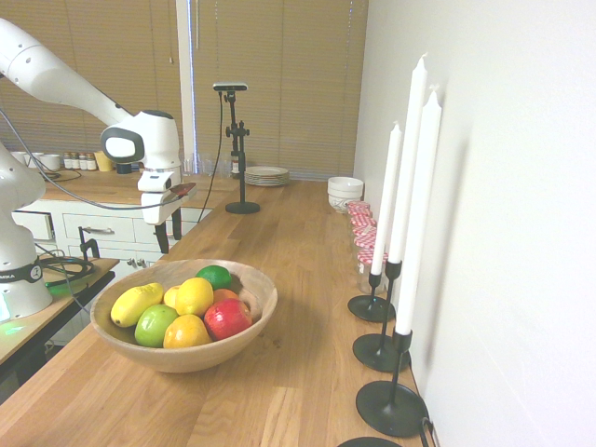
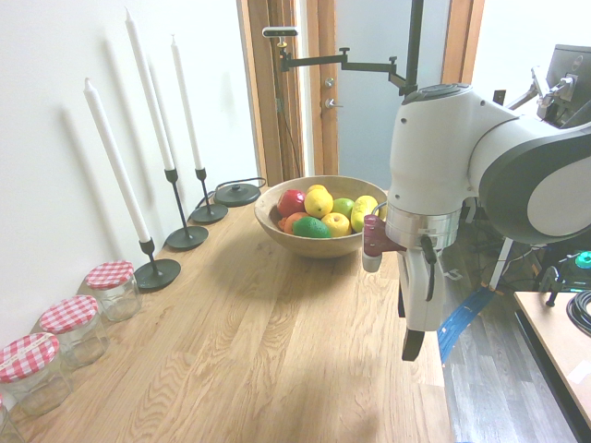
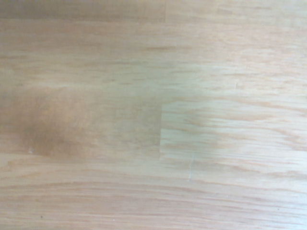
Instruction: Take green lemon out of the basket
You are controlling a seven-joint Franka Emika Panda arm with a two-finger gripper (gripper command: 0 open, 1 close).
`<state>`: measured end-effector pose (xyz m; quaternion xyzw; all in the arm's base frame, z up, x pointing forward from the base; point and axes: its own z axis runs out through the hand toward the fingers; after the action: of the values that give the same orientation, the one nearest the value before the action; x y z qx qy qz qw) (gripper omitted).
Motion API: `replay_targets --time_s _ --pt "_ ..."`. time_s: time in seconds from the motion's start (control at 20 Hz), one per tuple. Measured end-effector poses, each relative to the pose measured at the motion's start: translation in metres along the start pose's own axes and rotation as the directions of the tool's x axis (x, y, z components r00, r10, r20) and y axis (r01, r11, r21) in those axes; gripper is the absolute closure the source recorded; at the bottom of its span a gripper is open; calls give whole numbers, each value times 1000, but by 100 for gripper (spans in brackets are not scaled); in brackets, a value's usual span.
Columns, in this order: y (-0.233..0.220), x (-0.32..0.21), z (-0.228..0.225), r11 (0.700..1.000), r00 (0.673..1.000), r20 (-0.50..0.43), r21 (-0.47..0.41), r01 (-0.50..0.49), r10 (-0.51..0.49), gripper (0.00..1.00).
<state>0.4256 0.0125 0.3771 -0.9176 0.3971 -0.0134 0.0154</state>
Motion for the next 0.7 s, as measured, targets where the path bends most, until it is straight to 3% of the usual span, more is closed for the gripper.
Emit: replay_targets --time_s 0.3,0.7 --pt "2 12 -12 999 999 -30 8 -42 43 0" --pt "32 85 -90 981 979 -88 78 -177 183 0"
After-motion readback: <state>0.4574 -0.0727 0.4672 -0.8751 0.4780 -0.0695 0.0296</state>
